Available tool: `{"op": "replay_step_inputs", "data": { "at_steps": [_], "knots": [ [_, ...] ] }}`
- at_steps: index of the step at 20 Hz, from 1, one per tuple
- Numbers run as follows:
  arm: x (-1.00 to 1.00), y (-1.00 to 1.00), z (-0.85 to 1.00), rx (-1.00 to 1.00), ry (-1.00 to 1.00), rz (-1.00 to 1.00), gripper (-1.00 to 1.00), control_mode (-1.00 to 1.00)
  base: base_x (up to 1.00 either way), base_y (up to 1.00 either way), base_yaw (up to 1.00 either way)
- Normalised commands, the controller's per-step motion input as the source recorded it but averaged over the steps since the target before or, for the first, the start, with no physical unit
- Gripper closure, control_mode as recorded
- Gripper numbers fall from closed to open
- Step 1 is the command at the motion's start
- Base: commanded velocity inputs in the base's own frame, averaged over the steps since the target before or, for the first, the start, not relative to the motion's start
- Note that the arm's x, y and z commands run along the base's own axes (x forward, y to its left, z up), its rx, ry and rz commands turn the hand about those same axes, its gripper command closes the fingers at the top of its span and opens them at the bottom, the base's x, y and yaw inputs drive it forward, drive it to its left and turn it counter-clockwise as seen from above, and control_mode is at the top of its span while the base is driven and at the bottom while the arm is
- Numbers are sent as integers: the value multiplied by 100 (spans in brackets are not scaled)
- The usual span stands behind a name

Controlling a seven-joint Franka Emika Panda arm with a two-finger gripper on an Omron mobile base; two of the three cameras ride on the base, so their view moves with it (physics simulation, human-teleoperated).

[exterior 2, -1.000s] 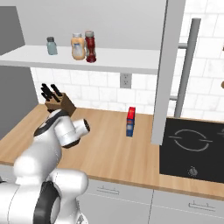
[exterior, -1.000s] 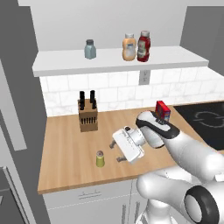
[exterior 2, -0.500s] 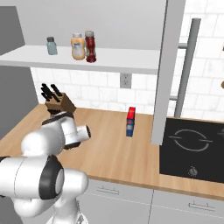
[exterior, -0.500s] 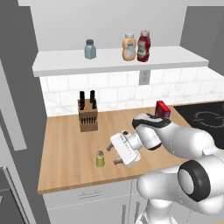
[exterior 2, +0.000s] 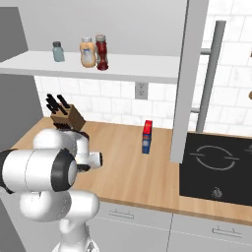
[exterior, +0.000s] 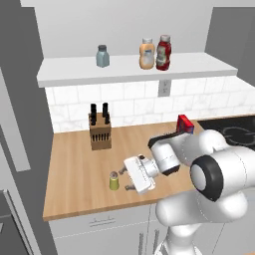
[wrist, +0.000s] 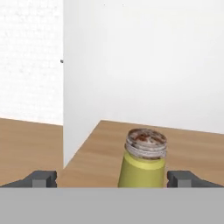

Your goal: Put the shaker and condiment bottle from the counter next to their counterparts in the cabinet.

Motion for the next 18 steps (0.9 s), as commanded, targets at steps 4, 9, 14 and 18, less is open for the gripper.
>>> {"op": "replay_step_inputs", "data": {
  "at_steps": [4, 9, 14, 18],
  "knots": [
    [12, 11, -17, 6, 0, -7, -100, -100, 0, 0, 0],
    [24, 5, -10, 6, 0, -8, -100, -100, 0, 0, 0],
    [11, 18, -10, 4, 0, -5, -100, -100, 0, 0, 0],
    [11, 32, -16, 7, 0, -5, -100, -100, 0, 0, 0]
  ]
}}
